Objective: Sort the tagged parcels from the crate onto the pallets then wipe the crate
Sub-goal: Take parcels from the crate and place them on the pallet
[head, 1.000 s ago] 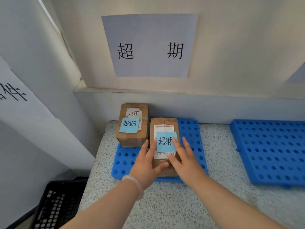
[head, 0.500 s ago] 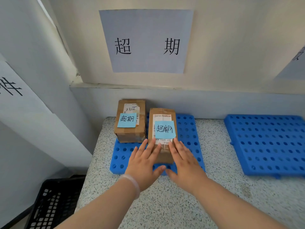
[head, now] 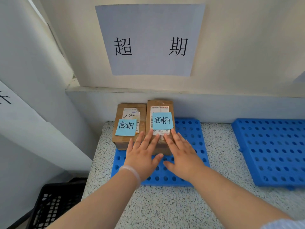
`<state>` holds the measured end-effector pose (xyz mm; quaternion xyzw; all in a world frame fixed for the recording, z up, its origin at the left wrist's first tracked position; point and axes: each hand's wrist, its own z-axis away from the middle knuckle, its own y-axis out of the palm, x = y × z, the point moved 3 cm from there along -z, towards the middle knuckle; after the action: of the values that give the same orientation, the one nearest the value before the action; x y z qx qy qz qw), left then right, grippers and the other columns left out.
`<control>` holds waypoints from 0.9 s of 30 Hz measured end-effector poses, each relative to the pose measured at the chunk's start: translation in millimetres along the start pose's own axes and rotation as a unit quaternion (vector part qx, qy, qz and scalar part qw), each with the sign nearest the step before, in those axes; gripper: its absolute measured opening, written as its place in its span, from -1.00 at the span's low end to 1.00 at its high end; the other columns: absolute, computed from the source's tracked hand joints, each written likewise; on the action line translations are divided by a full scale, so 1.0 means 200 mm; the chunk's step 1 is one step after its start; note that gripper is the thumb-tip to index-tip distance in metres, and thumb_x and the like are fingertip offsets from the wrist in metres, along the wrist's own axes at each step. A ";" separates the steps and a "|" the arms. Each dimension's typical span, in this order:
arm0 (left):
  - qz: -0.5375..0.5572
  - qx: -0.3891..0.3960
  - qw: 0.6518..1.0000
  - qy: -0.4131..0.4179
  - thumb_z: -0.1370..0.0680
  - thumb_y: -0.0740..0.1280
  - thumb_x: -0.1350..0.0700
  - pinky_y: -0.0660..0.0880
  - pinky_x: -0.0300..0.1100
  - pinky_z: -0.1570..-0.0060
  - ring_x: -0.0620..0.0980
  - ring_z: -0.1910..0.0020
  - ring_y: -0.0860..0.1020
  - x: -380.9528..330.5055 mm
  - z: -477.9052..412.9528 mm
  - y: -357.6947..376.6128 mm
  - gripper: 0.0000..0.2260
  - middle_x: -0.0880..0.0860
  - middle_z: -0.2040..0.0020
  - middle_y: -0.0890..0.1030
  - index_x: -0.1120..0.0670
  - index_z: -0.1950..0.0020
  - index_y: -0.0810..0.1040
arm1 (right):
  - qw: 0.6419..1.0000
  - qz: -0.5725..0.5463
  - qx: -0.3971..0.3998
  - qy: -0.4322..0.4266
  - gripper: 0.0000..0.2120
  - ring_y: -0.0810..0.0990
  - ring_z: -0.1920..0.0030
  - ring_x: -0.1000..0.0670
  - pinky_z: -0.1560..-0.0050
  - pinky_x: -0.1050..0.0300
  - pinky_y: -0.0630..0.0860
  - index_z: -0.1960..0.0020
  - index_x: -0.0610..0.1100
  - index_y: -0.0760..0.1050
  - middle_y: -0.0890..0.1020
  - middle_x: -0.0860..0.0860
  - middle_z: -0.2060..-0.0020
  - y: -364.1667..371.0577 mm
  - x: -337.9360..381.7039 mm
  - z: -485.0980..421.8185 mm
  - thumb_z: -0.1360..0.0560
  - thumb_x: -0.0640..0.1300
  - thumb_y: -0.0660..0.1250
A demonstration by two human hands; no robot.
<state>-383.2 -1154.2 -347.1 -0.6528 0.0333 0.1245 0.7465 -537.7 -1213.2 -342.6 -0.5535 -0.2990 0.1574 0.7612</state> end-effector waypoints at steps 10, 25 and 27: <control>-0.002 0.006 1.000 0.013 -0.59 -0.03 -0.35 -0.24 0.07 -0.54 -0.05 -0.58 -0.26 0.04 -0.04 -0.03 -0.33 -0.18 -0.57 -0.34 -0.19 -0.58 -0.26 | 1.000 0.010 0.001 0.010 -0.09 -0.38 -0.53 0.02 -0.46 0.03 -0.34 -0.54 0.13 -0.41 -0.47 0.10 -0.49 -0.04 0.03 -0.04 -0.53 0.27 0.22; -0.059 -0.024 0.994 0.090 -0.53 0.13 -0.38 -0.19 0.17 -0.53 0.03 -0.59 -0.24 -0.46 0.27 -0.13 -0.21 -0.07 -0.60 -0.31 -0.22 -0.57 -0.30 | 0.996 0.056 -0.064 0.042 -0.07 -0.40 -0.51 0.06 -0.45 0.05 -0.41 -0.57 0.13 -0.29 -0.36 0.08 -0.54 -0.14 -0.07 0.64 -0.48 0.35 0.24; -0.065 -0.026 0.991 0.112 -0.53 0.14 -0.38 -0.20 0.17 -0.53 0.04 -0.59 -0.24 -0.60 0.32 -0.14 -0.21 -0.07 -0.60 -0.31 -0.23 -0.56 -0.30 | 0.993 0.060 -0.081 0.056 -0.09 -0.38 -0.53 0.03 -0.45 0.05 -0.41 -0.57 0.13 -0.28 -0.33 0.06 -0.55 -0.15 -0.12 0.78 -0.48 0.36 0.22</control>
<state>-500.0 -1112.5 -284.7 -0.6823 0.0715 0.0027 0.7276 -655.9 -1120.4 -288.5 -0.6385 -0.2339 0.1465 0.7185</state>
